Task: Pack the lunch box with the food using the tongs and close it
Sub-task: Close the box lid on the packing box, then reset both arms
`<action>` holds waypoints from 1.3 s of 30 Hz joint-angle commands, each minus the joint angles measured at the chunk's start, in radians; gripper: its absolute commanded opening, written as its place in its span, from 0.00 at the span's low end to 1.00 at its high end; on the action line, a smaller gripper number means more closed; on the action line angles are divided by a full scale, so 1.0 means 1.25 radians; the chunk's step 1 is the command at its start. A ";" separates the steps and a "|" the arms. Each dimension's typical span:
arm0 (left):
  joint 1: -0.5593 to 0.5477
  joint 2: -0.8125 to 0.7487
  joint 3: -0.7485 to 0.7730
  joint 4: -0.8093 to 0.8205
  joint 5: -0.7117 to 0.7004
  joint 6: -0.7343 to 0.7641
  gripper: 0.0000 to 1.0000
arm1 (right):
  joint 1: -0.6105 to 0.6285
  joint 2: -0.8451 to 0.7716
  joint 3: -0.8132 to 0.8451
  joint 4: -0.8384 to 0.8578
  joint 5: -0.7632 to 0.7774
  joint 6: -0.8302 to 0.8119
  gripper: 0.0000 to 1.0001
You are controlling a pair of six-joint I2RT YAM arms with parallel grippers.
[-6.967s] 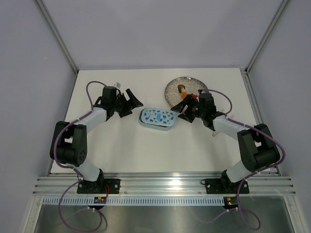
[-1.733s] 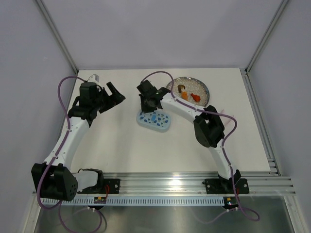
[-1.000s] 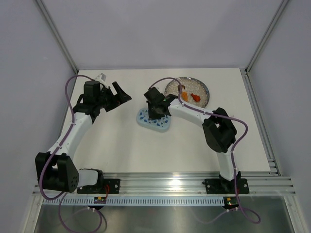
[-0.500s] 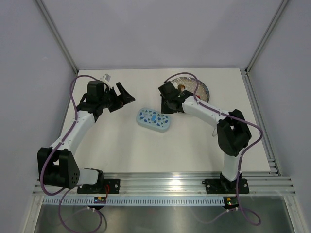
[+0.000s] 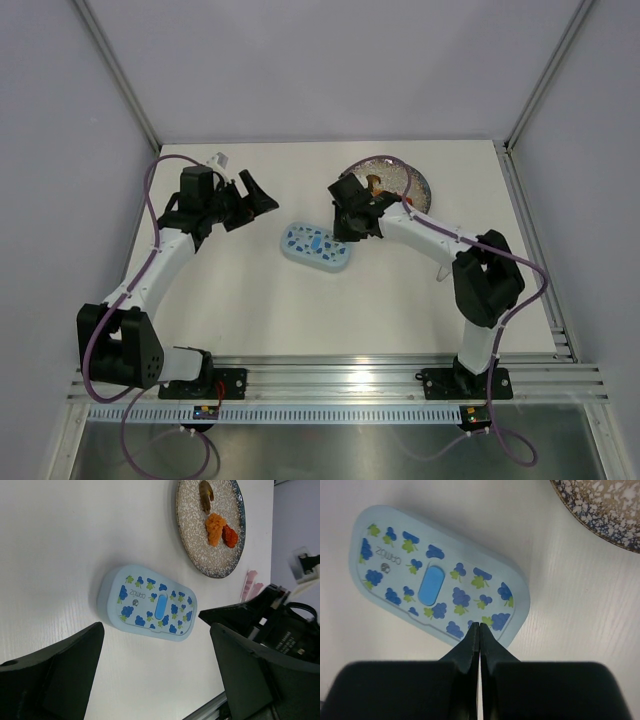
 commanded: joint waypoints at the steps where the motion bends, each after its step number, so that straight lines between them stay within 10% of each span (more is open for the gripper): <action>1: -0.007 0.006 0.035 0.016 0.025 0.009 0.91 | 0.017 -0.082 -0.014 -0.007 0.006 -0.005 0.00; 11: -0.018 0.015 0.043 0.005 0.023 0.013 0.91 | 0.042 0.014 -0.128 0.059 -0.058 0.022 0.00; 19: -0.021 0.001 0.041 -0.012 0.013 0.022 0.91 | 0.042 -0.172 -0.071 -0.019 0.059 -0.008 0.02; 22: -0.021 -0.005 0.042 -0.020 0.007 0.033 0.91 | 0.038 -0.238 -0.052 -0.056 0.163 -0.019 0.24; 23: -0.021 -0.009 0.044 -0.024 0.003 0.035 0.91 | 0.029 -0.265 -0.053 -0.074 0.185 -0.022 0.56; 26: -0.023 -0.020 0.048 -0.043 -0.010 0.052 0.91 | -0.002 -0.302 -0.071 -0.107 0.239 -0.015 0.95; 39: -0.023 -0.096 0.090 -0.164 -0.106 0.157 0.99 | -0.104 -0.608 -0.280 -0.199 0.423 0.098 0.99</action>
